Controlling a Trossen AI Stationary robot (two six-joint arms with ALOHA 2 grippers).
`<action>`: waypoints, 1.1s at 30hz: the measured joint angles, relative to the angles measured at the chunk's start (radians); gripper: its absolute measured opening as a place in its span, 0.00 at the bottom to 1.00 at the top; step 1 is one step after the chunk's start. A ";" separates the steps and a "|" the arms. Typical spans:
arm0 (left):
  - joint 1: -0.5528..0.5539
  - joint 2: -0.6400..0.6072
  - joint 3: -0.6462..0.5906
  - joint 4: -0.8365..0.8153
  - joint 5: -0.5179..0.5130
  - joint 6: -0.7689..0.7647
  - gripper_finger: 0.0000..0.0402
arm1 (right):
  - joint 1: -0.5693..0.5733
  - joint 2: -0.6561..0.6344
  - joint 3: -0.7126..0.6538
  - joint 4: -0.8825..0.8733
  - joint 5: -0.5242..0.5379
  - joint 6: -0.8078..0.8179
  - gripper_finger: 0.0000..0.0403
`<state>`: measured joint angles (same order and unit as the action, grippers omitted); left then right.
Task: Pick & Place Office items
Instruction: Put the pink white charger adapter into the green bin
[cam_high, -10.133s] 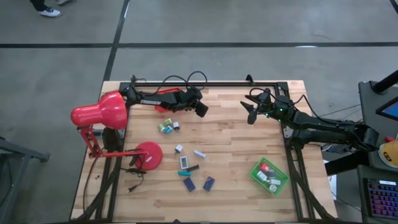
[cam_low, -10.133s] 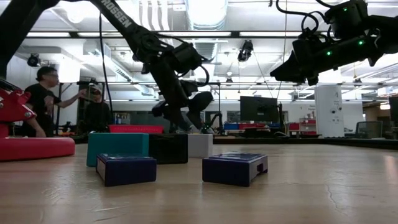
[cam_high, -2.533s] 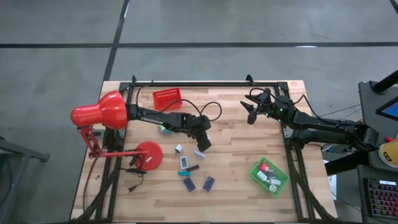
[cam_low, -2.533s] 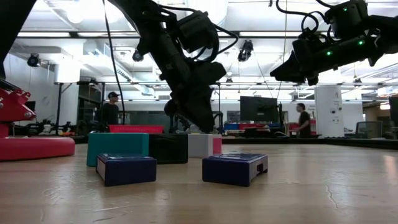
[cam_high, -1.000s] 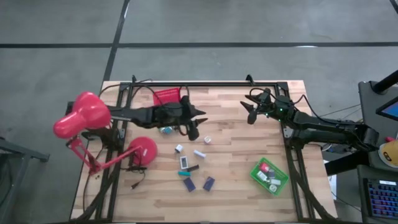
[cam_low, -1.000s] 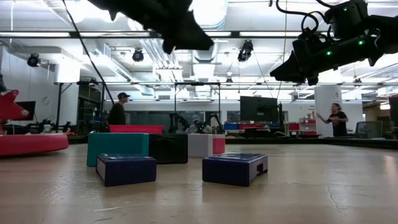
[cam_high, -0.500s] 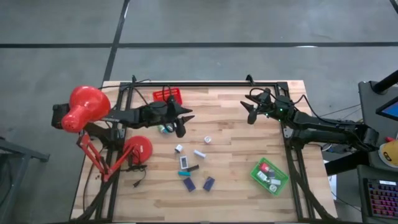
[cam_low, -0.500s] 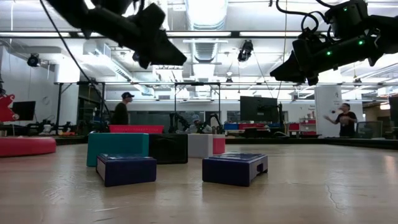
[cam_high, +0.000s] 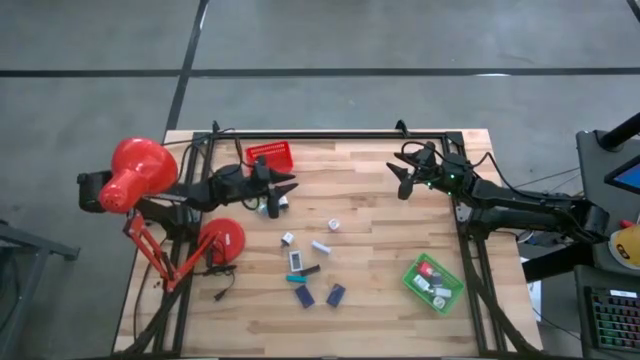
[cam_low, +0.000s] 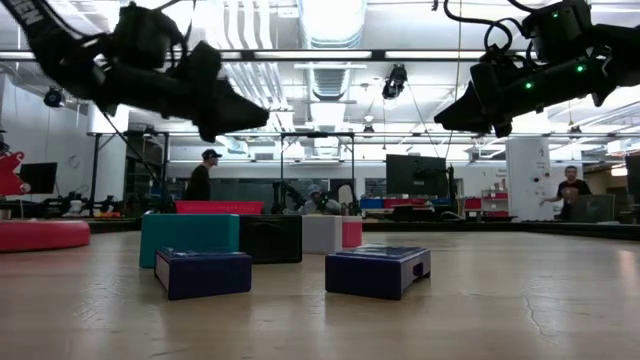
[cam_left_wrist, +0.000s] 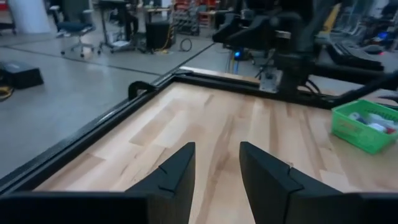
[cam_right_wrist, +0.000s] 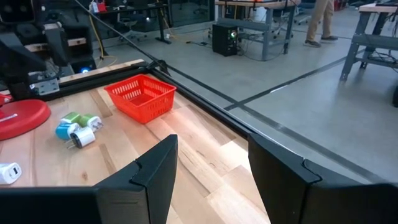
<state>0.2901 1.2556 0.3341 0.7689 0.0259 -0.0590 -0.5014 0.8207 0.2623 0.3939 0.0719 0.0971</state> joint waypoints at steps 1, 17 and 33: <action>0.001 0.000 -0.019 0.020 0.005 0.003 0.33 | 0.000 0.000 0.000 0.000 0.000 0.000 0.47; 0.003 -0.224 -0.228 0.150 -0.024 0.047 0.42 | 0.000 0.000 0.000 0.000 0.000 0.000 0.47; 0.003 -0.572 -0.325 -0.160 -0.072 0.029 0.42 | 0.000 0.000 0.000 0.000 0.000 0.000 0.47</action>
<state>0.2935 0.6835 0.0090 0.6085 -0.0456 -0.0300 -0.5018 0.8204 0.2623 0.3943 0.0719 0.0971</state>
